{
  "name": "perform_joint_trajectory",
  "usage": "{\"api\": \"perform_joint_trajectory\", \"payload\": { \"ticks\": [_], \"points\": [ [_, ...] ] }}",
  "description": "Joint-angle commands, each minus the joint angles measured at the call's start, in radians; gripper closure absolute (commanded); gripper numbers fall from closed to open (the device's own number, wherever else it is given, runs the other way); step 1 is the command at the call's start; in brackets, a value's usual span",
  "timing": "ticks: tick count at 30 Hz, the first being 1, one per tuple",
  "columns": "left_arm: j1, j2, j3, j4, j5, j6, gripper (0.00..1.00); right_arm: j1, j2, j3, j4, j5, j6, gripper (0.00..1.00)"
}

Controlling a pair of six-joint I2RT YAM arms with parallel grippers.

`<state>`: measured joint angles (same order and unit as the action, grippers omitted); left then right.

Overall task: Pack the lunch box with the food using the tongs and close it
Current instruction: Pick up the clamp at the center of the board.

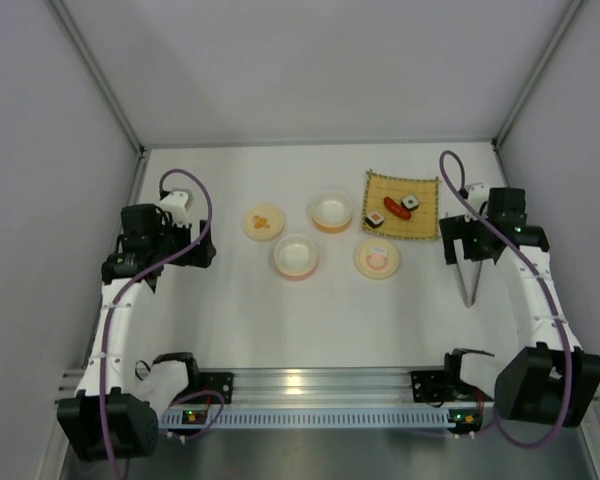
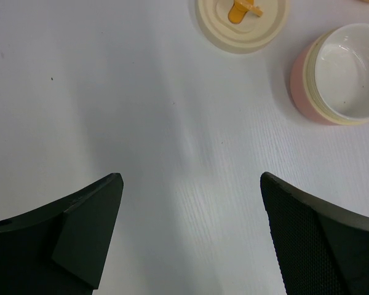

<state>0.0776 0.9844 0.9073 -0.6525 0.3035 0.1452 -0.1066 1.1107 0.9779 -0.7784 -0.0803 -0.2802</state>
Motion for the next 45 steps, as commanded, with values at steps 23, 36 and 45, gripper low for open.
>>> {"api": "perform_joint_trajectory", "payload": {
  "ticks": [23, 36, 45],
  "points": [
    [-0.002, 0.028, 0.039, 0.022, 0.037, 0.014, 0.02, -0.189, 0.368, 0.103, -0.030, 0.045, -0.053, 0.01],
    [-0.001, 0.063, 0.068, 0.065, 0.083, 0.048, 0.02, -0.189, 0.598, 0.188, 0.056, 0.010, 0.009, 0.01],
    [-0.001, 0.120, 0.041, 0.125, 0.074, 0.040, 0.01, -0.173, 0.626, 0.125, 0.203, 0.014, 0.049, 0.01]
  ]
}}
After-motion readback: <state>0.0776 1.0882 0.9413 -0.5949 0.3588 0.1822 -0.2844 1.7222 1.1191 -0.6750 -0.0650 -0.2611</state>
